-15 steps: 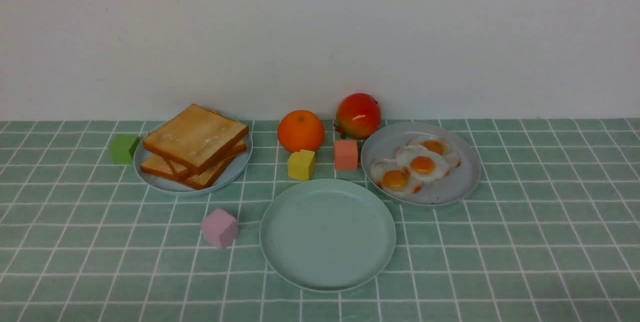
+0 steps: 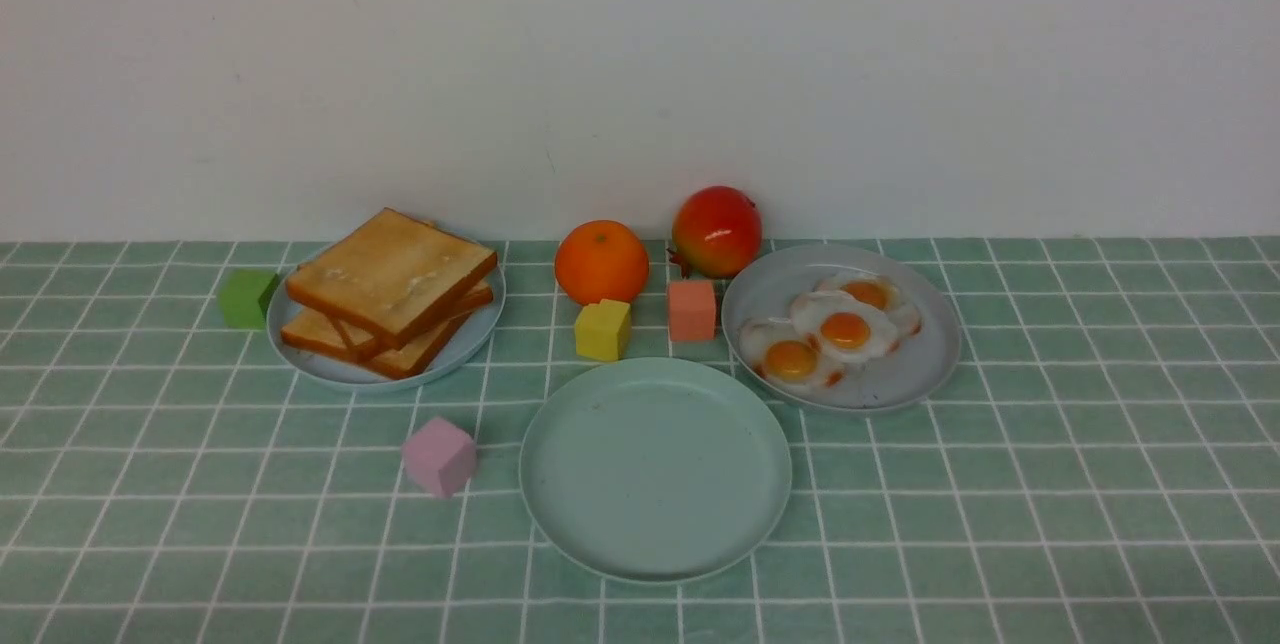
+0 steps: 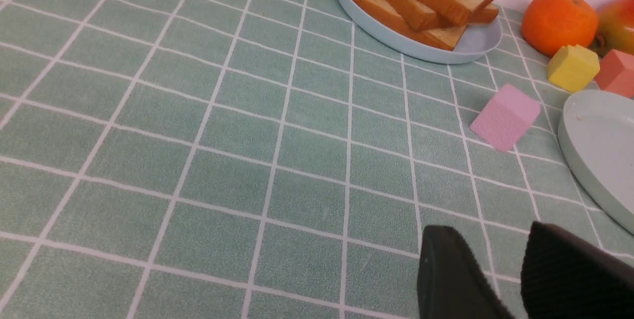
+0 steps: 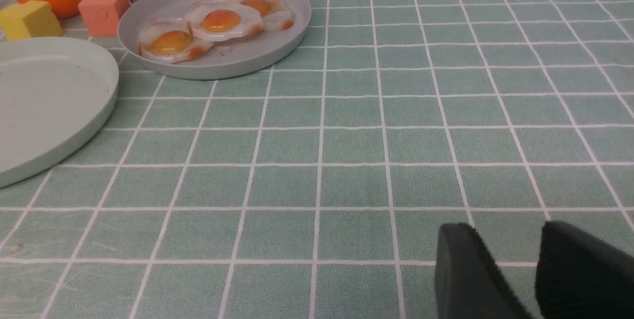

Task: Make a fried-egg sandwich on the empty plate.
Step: Use the left arm to grab a slice of bread

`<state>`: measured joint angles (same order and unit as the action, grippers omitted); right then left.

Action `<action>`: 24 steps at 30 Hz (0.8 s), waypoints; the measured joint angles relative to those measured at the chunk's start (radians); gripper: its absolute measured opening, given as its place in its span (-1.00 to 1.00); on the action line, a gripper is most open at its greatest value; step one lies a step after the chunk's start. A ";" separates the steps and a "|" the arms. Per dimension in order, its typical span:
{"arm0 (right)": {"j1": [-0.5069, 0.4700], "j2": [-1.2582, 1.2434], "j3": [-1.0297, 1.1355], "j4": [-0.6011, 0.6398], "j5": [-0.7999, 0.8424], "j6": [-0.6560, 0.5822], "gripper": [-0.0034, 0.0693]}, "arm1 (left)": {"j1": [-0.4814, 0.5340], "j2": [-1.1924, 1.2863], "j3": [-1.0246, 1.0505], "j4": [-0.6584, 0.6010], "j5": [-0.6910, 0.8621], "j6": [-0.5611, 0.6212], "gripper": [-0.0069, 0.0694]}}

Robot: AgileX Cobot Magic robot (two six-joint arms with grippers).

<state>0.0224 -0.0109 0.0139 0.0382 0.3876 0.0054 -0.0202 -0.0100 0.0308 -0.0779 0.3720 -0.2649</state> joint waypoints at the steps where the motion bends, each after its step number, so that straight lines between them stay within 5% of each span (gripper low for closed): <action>1: 0.000 0.000 0.000 0.000 0.000 0.000 -0.25 | 0.000 0.000 0.000 0.000 -0.002 0.000 -0.19; 5: 0.000 0.000 0.000 0.000 0.000 0.000 -0.25 | 0.000 0.000 0.000 -0.015 -0.028 -0.008 -0.19; 9: 0.000 0.000 0.000 0.000 0.000 0.000 -0.25 | 0.000 0.000 0.000 -0.211 -0.146 -0.119 -0.19; 11: 0.000 0.000 0.000 0.000 0.000 0.000 -0.25 | 0.000 0.000 0.000 -0.440 -0.243 -0.225 -0.19; 15: 0.000 0.000 0.000 0.000 0.000 0.000 -0.25 | 0.000 0.000 0.000 -0.550 -0.349 -0.245 -0.19; 18: 0.000 0.000 0.000 0.000 0.000 0.000 -0.25 | 0.000 0.000 -0.024 -0.559 -0.361 -0.221 -0.23; 24: 0.000 0.000 0.000 0.000 0.000 0.000 -0.25 | -0.003 0.149 -0.286 -0.434 -0.112 0.008 -0.59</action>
<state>0.0224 -0.0109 0.0139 0.0382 0.3876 0.0054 -0.0231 0.1388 -0.2555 -0.5116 0.2595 -0.2569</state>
